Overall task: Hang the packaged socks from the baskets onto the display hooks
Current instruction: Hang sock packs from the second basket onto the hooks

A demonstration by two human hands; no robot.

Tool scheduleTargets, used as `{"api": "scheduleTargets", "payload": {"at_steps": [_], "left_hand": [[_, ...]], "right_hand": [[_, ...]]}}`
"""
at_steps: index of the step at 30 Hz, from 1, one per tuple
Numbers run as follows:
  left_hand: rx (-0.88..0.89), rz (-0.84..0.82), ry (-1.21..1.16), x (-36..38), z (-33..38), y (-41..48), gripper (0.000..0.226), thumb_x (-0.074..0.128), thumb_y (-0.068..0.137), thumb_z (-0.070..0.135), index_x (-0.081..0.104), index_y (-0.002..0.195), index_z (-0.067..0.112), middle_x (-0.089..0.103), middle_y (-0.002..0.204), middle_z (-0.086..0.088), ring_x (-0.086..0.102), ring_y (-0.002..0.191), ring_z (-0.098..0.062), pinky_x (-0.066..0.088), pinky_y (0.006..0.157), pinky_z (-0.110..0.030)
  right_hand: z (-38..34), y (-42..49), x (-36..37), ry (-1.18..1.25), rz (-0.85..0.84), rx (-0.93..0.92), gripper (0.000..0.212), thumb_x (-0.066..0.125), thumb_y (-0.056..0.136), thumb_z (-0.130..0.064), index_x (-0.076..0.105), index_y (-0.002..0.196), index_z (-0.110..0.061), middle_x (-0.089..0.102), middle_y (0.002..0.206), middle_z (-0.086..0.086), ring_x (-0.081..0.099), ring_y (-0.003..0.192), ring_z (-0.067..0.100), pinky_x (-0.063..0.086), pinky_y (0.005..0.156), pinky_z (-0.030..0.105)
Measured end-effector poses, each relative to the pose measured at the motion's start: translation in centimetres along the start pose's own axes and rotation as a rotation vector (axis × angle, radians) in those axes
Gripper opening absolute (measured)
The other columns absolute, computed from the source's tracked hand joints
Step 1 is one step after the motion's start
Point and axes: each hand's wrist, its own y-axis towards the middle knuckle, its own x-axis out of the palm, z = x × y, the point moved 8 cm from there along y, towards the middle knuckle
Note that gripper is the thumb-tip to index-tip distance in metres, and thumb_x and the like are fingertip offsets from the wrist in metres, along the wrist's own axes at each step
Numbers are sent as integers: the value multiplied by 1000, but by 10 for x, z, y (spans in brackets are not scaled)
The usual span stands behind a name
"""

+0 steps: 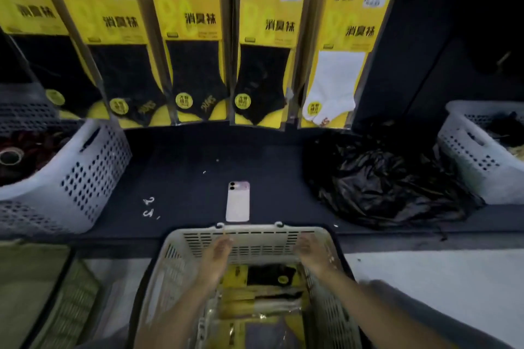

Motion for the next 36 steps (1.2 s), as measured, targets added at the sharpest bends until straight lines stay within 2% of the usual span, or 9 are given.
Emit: {"api": "scheduleTargets", "payload": {"at_steps": [3, 5, 7, 11, 17, 21, 26, 31, 36], "left_hand": [[-140, 62, 31, -20, -61, -2, 14, 58, 88, -1, 64, 98, -9, 68, 84, -10, 59, 84, -18, 44, 61, -9], [-255, 84, 30, -30, -96, -3, 5, 64, 81, 5, 67, 80, 1, 67, 60, 3, 62, 67, -16, 45, 50, -12], [-347, 97, 86, -39, -126, 1, 18, 62, 87, 9, 65, 69, 10, 62, 52, 13, 58, 59, -13, 42, 48, -18], [-526, 89, 141, -37, -174, 18, 38, 51, 95, 10, 56, 57, 11, 55, 51, 1, 51, 54, -14, 39, 50, -23], [-619, 32, 159, -7, -198, 33, 36, 50, 96, 35, 64, 72, 11, 65, 68, -7, 63, 67, -25, 52, 61, -29], [-610, 112, 206, -11, -200, 38, 35, 55, 93, 36, 61, 67, 13, 64, 70, -9, 64, 70, -26, 55, 72, -38], [-614, 124, 191, -16, -201, 28, 29, 60, 89, 38, 65, 76, 13, 68, 77, -9, 67, 79, -28, 55, 72, -35], [-673, 250, 25, -26, -193, -3, 29, 63, 89, 28, 67, 95, -1, 69, 95, -17, 63, 95, -32, 49, 89, -41], [-657, 424, -280, -47, -169, -32, 16, 67, 86, 11, 59, 78, -1, 60, 77, -14, 56, 73, -25, 44, 60, -30]], "right_hand": [[66, -3, 20, -127, -86, 158, 30, 58, 93, -5, 55, 122, 2, 60, 113, 10, 53, 99, 15, 41, 62, 7], [94, -1, 20, -163, -74, 237, 30, 56, 95, -16, 57, 120, 2, 60, 107, 7, 53, 96, 15, 37, 55, 5], [113, 4, 21, -188, -56, 298, 32, 52, 97, -25, 59, 119, -2, 57, 104, 3, 51, 94, 15, 35, 55, 2], [142, 18, 31, -203, -27, 431, 39, 53, 96, -28, 56, 126, -3, 58, 129, 16, 54, 119, 28, 40, 88, 25], [162, 41, 43, -148, 46, 586, 67, 63, 88, -42, 45, 137, -2, 46, 143, 18, 44, 131, 34, 38, 103, 36], [168, 57, 46, -150, 83, 640, 66, 70, 84, -36, 48, 132, 5, 51, 137, 21, 49, 126, 35, 43, 99, 38], [174, 49, 46, -55, 30, 706, 53, 73, 82, -26, 55, 124, 1, 55, 131, 18, 51, 120, 32, 42, 94, 36], [156, 23, 45, 12, 82, 650, 46, 76, 79, -16, 60, 118, 1, 60, 124, 17, 55, 116, 33, 44, 87, 32], [136, -19, 63, 321, -124, 728, 43, 73, 81, -9, 58, 120, 1, 56, 130, 18, 53, 121, 32, 49, 98, 45]]}}
